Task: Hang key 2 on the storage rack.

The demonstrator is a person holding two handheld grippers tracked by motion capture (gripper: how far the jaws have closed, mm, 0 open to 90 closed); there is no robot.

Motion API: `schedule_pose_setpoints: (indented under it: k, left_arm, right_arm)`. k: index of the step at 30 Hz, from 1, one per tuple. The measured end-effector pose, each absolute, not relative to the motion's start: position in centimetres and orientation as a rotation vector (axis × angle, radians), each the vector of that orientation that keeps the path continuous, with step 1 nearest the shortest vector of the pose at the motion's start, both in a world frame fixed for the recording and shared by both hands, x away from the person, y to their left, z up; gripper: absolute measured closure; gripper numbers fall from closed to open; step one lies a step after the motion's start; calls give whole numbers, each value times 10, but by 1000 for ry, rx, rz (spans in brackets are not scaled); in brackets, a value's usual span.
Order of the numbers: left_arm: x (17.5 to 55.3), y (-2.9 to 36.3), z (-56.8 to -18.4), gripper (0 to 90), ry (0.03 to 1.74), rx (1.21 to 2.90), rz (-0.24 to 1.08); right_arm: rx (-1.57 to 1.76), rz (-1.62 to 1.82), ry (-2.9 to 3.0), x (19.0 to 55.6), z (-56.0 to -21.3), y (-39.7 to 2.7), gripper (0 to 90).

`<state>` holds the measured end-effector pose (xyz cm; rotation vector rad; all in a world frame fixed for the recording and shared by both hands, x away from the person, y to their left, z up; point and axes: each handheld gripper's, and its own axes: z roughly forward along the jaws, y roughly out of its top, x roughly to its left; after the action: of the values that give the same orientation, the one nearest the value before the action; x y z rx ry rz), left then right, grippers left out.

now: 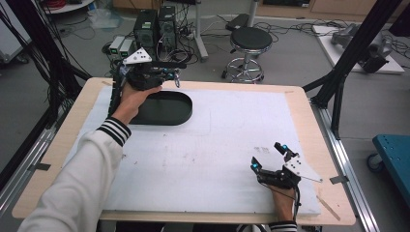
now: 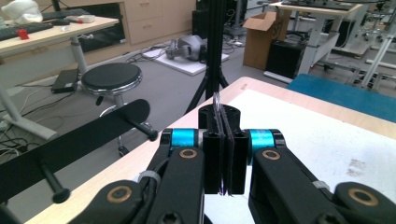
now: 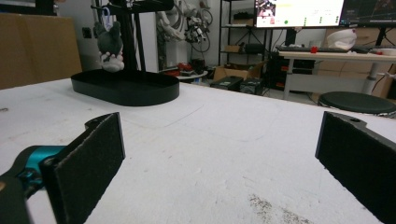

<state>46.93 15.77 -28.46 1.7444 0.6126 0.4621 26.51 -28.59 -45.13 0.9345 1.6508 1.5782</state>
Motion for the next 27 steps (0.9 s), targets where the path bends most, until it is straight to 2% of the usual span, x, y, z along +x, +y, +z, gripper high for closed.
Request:
schedule_pose_setpoints:
  k: [27]
  left_arm:
    - [507,142,-261,879,594,2055,460]
  right_arm:
    - [938,1584,1629,264,-452,-287,6]
